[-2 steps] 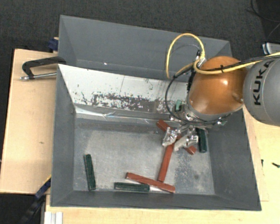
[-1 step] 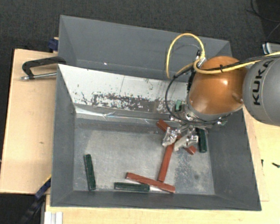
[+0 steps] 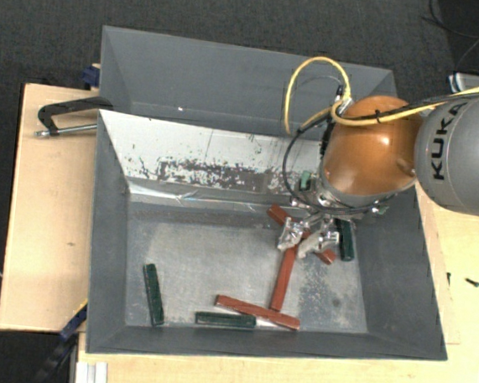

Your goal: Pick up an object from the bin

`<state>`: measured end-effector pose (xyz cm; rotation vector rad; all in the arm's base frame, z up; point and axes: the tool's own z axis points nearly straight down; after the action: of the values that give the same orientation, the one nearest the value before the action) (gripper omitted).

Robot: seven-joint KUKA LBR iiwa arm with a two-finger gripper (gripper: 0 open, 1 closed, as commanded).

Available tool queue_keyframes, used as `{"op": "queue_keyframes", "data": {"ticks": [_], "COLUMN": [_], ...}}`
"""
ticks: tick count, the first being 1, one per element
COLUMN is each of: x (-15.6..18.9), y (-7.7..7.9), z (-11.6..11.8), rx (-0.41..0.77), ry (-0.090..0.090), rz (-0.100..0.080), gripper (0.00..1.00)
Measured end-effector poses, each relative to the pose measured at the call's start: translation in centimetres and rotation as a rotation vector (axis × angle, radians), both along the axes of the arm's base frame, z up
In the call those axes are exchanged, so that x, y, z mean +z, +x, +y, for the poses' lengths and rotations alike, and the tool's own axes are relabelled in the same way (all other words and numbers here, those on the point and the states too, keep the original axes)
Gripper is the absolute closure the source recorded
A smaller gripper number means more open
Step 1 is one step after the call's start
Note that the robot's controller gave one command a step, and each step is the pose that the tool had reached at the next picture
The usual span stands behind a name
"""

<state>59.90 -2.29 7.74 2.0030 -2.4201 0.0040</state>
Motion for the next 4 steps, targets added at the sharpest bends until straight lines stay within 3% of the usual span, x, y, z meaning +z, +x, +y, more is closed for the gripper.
{"op": "queue_keyframes", "data": {"ticks": [4], "x": [0.01], "y": [0.01], "z": [-0.01], "rx": [0.000], "ry": [0.000], "rz": [0.000], "gripper": [1.00]}}
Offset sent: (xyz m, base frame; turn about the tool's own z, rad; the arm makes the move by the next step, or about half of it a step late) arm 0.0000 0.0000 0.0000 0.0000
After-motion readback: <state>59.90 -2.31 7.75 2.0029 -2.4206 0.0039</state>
